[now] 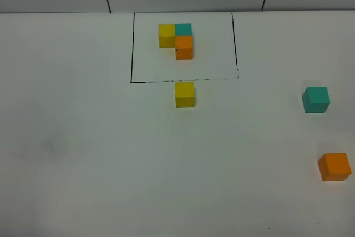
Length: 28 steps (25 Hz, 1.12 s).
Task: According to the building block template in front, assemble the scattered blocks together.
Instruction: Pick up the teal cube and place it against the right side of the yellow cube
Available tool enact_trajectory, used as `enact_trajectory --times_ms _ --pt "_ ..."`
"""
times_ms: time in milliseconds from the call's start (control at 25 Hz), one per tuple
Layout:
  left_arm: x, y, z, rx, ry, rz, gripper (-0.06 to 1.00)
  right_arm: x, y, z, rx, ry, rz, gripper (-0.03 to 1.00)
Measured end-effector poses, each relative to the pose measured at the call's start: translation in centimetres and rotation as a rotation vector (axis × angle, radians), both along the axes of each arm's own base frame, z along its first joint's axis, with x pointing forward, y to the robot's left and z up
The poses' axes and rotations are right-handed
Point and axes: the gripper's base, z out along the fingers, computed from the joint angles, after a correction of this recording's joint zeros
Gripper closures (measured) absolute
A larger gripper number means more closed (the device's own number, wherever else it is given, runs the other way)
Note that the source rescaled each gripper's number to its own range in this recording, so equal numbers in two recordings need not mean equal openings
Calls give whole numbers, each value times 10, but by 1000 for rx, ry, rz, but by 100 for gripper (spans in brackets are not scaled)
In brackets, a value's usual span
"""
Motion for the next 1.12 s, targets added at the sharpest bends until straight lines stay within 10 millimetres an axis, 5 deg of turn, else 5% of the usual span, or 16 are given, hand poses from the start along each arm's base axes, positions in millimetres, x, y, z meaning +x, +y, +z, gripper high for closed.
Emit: enact_trajectory --times_ms 360,560,760,920,1120 --pt "0 0 0 0 0 0 27 3 -1 10 -4 69 -13 24" --pt "0 0 0 -1 0 -1 27 28 1 35 13 184 -13 24" --pt "0 0 0 -1 0 -1 27 87 3 38 -11 397 -20 24" --pt "0 0 0 -1 0 -1 27 150 4 20 -63 569 5 23" --pt "0 0 0 -1 0 -1 27 228 7 -13 -101 728 39 2"
